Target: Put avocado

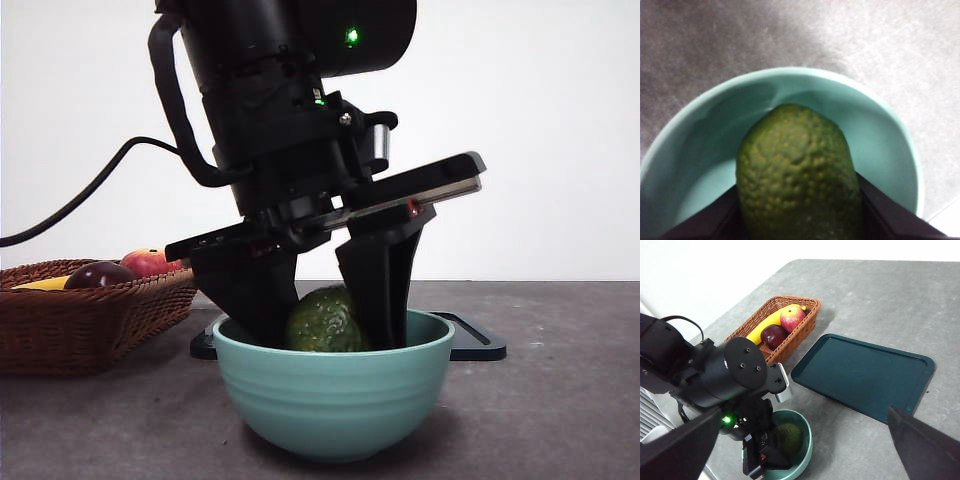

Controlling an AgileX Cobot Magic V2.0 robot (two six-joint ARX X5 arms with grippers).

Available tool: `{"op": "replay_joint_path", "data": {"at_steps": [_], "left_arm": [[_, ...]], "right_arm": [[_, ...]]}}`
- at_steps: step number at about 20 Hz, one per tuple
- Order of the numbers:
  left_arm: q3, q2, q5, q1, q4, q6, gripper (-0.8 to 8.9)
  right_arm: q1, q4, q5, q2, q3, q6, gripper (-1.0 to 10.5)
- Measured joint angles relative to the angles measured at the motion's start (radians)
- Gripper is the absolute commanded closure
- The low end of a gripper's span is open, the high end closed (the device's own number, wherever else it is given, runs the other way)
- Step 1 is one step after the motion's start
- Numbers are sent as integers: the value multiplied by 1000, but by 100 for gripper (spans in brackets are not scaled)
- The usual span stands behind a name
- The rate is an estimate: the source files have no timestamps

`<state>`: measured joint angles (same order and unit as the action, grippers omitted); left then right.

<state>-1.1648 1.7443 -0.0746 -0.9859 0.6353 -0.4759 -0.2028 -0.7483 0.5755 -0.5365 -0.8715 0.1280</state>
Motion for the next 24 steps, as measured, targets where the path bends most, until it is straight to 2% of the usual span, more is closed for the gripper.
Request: {"op": "replay_joint_path", "data": {"at_steps": [10, 11, 14, 16, 24], "left_arm": [[0, 3, 28, 1, 0, 18, 656], [0, 3, 27, 1, 0, 18, 631], [0, 3, 25, 1, 14, 18, 415], [-1, 3, 24, 1, 11, 22, 360], [-56, -61, 24, -8, 55, 34, 319]], "right_arm": [[0, 0, 0, 0, 0, 0, 357], [0, 0, 0, 0, 0, 0, 357], [0, -2, 0, 0, 0, 0, 357], [0, -4, 0, 0, 0, 0, 356], [0, -4, 0, 0, 0, 0, 357]]}}
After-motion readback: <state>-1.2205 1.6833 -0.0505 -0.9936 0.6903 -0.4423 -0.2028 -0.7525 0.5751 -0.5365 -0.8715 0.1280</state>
